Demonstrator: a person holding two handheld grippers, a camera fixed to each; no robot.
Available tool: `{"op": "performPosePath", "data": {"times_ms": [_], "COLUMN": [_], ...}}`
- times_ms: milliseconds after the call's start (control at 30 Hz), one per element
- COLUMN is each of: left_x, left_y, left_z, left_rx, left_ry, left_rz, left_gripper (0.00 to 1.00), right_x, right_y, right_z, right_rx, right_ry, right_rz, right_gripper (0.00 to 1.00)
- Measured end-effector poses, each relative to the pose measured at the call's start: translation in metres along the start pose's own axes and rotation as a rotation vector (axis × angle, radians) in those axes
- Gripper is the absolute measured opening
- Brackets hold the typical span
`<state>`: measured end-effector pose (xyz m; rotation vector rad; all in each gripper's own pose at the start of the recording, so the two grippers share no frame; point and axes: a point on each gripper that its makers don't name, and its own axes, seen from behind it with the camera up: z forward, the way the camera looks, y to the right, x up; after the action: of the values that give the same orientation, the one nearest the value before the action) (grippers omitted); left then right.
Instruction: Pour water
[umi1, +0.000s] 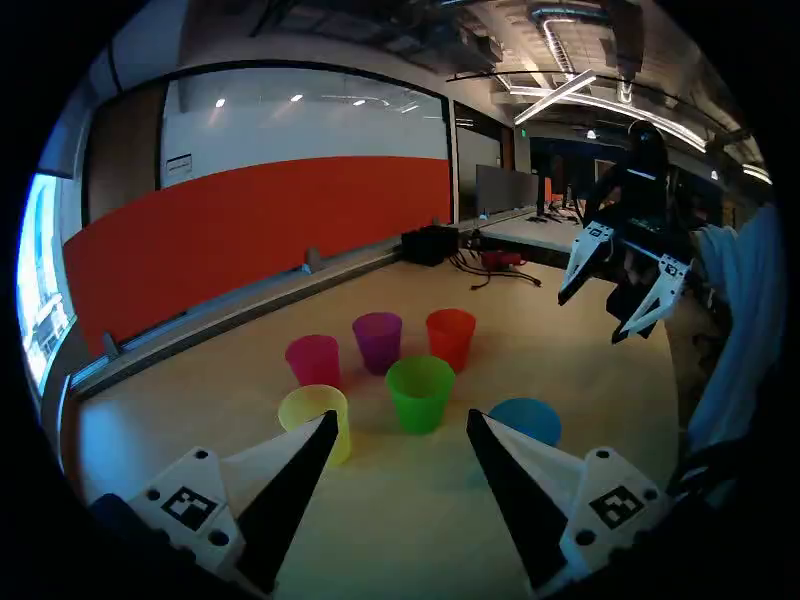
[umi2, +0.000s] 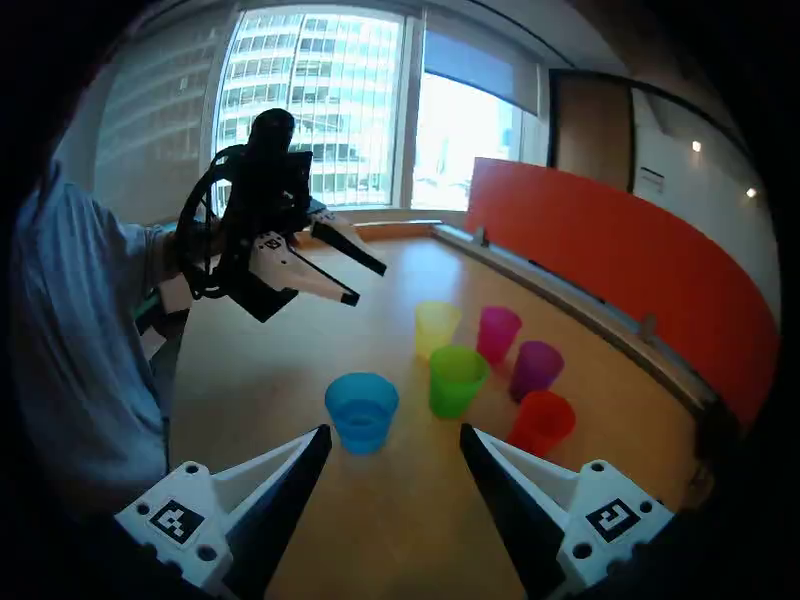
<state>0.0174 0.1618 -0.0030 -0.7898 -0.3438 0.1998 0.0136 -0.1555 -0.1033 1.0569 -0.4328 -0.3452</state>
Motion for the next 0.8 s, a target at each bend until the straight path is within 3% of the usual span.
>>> {"op": "performPosePath", "data": {"times_ms": [200,800], "left_x": [-0.002,-0.005], "left_y": [-0.007,-0.007], "left_z": [0.006,0.027], "left_rx": [0.010,-0.015], "left_ry": [0.001,0.001], "left_rz": [0.002,0.003], "left_gripper": [0.96,0.96], "right_x": [-0.008,-0.026], "right_y": [-0.004,-0.018], "right_z": [0.014,0.064], "right_rx": [0.012,0.056], "right_ry": [-0.014,-0.034], "right_rz": [-0.009,-0.027], "right_gripper": [1.00,1.00]}}
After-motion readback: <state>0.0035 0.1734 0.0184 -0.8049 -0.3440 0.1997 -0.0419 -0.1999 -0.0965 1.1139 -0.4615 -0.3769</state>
